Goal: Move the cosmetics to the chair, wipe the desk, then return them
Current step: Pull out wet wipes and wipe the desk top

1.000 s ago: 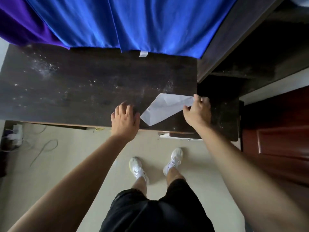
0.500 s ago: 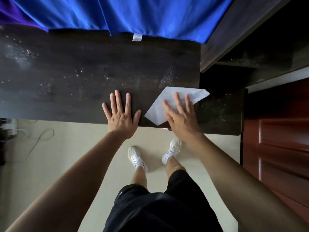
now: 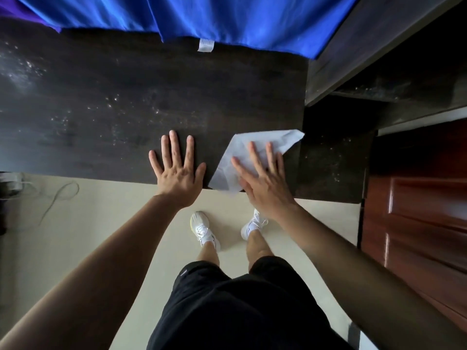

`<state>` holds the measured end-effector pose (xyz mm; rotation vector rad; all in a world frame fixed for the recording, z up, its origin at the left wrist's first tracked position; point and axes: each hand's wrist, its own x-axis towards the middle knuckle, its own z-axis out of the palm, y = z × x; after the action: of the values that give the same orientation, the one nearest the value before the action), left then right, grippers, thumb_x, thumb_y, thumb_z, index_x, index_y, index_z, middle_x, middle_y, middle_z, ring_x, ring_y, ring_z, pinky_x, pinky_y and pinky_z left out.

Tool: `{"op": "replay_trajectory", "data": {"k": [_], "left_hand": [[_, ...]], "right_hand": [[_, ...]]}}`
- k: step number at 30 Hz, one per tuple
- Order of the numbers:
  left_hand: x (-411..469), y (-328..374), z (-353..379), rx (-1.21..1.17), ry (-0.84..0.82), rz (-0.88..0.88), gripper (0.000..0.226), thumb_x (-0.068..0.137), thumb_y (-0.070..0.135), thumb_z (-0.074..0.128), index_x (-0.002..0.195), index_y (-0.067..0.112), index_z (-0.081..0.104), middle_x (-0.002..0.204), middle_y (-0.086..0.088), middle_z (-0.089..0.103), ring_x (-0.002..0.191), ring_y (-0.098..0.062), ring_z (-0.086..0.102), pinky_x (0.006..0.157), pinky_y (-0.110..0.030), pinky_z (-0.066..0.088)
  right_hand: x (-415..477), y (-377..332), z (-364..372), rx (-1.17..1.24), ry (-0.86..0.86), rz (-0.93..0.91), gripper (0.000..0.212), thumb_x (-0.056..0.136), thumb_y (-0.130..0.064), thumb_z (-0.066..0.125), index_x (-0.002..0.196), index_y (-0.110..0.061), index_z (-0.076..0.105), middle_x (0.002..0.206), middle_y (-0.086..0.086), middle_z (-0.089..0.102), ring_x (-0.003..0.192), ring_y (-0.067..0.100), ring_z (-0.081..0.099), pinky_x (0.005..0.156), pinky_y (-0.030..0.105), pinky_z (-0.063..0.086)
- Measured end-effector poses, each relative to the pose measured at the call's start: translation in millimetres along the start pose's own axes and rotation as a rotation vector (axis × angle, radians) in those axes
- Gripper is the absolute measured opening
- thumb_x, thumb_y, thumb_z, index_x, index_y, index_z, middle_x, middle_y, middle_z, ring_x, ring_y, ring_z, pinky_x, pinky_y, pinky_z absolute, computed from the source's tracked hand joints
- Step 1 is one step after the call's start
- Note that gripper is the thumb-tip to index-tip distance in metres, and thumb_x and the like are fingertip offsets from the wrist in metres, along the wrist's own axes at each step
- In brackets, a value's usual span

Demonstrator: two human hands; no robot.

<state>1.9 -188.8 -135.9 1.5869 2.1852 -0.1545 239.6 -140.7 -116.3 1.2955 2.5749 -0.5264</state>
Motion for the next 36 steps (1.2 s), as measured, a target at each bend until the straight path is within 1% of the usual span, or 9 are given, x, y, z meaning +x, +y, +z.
{"op": "replay_trajectory", "data": {"k": [6, 9, 13, 15, 18, 23, 27, 31, 36], "left_hand": [[1, 2, 1, -0.021, 0.018, -0.003, 0.07, 0.097, 0.061, 0.01, 0.156, 0.029, -0.012, 0.163, -0.007, -0.024, 0.148, -0.023, -0.028, 0.116, -0.057, -0.015], [0, 2, 3, -0.01, 0.041, -0.001, 0.069, 0.098, 0.06, 0.011, 0.156, 0.029, -0.009, 0.163, -0.008, -0.022, 0.149, -0.025, -0.026, 0.116, -0.057, -0.014], [1, 2, 1, -0.004, 0.039, -0.002, 0.069, 0.098, 0.06, 0.013, 0.157, 0.028, -0.008, 0.164, -0.008, -0.02, 0.15, -0.026, -0.023, 0.117, -0.058, -0.012], [1, 2, 0, -0.001, 0.02, -0.008, 0.07, 0.098, 0.06, 0.012, 0.157, 0.028, -0.007, 0.164, -0.009, -0.021, 0.15, -0.027, -0.022, 0.117, -0.059, -0.011], [-1, 3, -2, -0.001, 0.005, -0.012, 0.07, 0.097, 0.06, 0.011, 0.157, 0.028, -0.008, 0.163, -0.009, -0.022, 0.149, -0.027, -0.023, 0.118, -0.059, -0.01], [-1, 4, -5, -0.013, 0.0, -0.005, 0.07, 0.098, 0.06, 0.012, 0.157, 0.028, -0.009, 0.163, -0.009, -0.022, 0.149, -0.027, -0.024, 0.118, -0.06, -0.01], [0, 4, -4, -0.004, 0.008, -0.004, 0.071, 0.098, 0.061, 0.011, 0.157, 0.028, -0.009, 0.163, -0.009, -0.021, 0.15, -0.028, -0.022, 0.117, -0.059, -0.011], [2, 2, -4, 0.006, 0.002, 0.006, 0.071, 0.097, 0.062, 0.01, 0.156, 0.029, -0.011, 0.163, -0.008, -0.022, 0.15, -0.027, -0.023, 0.116, -0.058, -0.013], [1, -2, -8, -0.053, -0.003, 0.027, 0.067, 0.1, 0.053, 0.019, 0.157, 0.03, -0.008, 0.164, -0.006, -0.022, 0.15, -0.023, -0.023, 0.117, -0.055, -0.015]], "right_hand": [[50, 33, -27, 0.025, 0.037, 0.115, 0.055, 0.103, -0.052, 0.032, 0.156, -0.042, 0.023, 0.169, 0.006, 0.002, 0.148, 0.055, -0.005, 0.12, 0.065, 0.003], [134, 48, -64, 0.066, 0.039, 0.27, 0.056, 0.103, -0.056, 0.026, 0.157, -0.044, 0.014, 0.169, 0.006, -0.005, 0.147, 0.057, -0.01, 0.119, 0.066, -0.003], [194, 36, -84, 0.053, -0.011, 0.312, 0.059, 0.101, -0.058, 0.02, 0.157, -0.045, 0.006, 0.168, 0.006, -0.011, 0.146, 0.057, -0.013, 0.118, 0.069, -0.002], [169, 16, -70, 0.026, -0.007, 0.236, 0.058, 0.102, -0.056, 0.02, 0.157, -0.044, 0.007, 0.168, 0.007, -0.009, 0.147, 0.056, -0.012, 0.118, 0.069, 0.001], [76, -8, -33, 0.013, 0.102, 0.107, 0.051, 0.107, -0.048, 0.028, 0.157, -0.038, 0.024, 0.168, 0.009, 0.006, 0.148, 0.056, -0.002, 0.119, 0.066, 0.008], [-34, 14, 6, 0.014, 0.123, 0.074, 0.048, 0.106, -0.042, 0.042, 0.153, -0.032, 0.038, 0.165, 0.01, 0.021, 0.15, 0.052, 0.005, 0.118, 0.064, 0.017], [12, 30, -13, 0.009, 0.161, 0.213, 0.049, 0.105, -0.047, 0.041, 0.152, -0.032, 0.041, 0.164, 0.013, 0.024, 0.146, 0.058, 0.012, 0.118, 0.065, 0.018], [107, 25, -42, 0.048, 0.098, 0.361, 0.058, 0.104, -0.055, 0.025, 0.159, -0.041, 0.012, 0.169, 0.009, -0.003, 0.147, 0.057, -0.009, 0.119, 0.066, 0.002], [89, -23, -29, 0.02, 0.022, 0.224, 0.056, 0.105, -0.05, 0.022, 0.159, -0.039, 0.009, 0.168, 0.008, -0.009, 0.147, 0.055, -0.013, 0.119, 0.065, 0.001]]}}
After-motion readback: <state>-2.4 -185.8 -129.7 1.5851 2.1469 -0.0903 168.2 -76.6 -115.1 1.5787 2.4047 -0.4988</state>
